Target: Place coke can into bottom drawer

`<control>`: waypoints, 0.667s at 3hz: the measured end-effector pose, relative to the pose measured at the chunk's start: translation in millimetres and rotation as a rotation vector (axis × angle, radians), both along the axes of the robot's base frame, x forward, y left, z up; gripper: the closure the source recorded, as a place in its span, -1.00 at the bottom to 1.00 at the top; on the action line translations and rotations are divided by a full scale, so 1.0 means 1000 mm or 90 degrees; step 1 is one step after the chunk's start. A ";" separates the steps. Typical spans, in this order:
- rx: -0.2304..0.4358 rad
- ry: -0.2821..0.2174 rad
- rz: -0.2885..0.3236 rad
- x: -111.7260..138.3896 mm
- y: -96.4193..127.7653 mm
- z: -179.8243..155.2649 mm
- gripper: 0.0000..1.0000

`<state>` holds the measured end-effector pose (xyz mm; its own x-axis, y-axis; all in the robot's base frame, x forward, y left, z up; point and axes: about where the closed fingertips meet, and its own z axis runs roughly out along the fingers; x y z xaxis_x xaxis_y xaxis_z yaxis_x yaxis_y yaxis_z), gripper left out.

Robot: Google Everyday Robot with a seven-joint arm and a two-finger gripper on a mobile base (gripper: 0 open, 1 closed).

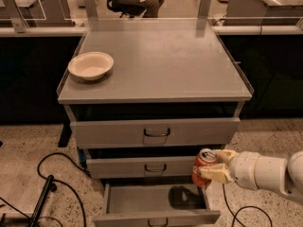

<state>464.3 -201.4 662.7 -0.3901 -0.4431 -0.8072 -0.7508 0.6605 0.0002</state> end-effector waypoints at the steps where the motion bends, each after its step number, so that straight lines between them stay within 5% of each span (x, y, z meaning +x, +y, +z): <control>1: 0.000 -0.017 -0.020 -0.007 0.002 -0.044 1.00; 2: -0.013 -0.049 -0.032 -0.001 0.005 -0.093 1.00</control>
Offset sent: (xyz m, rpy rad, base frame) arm 0.0083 0.0034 -0.1567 -0.0506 -0.1447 -0.0839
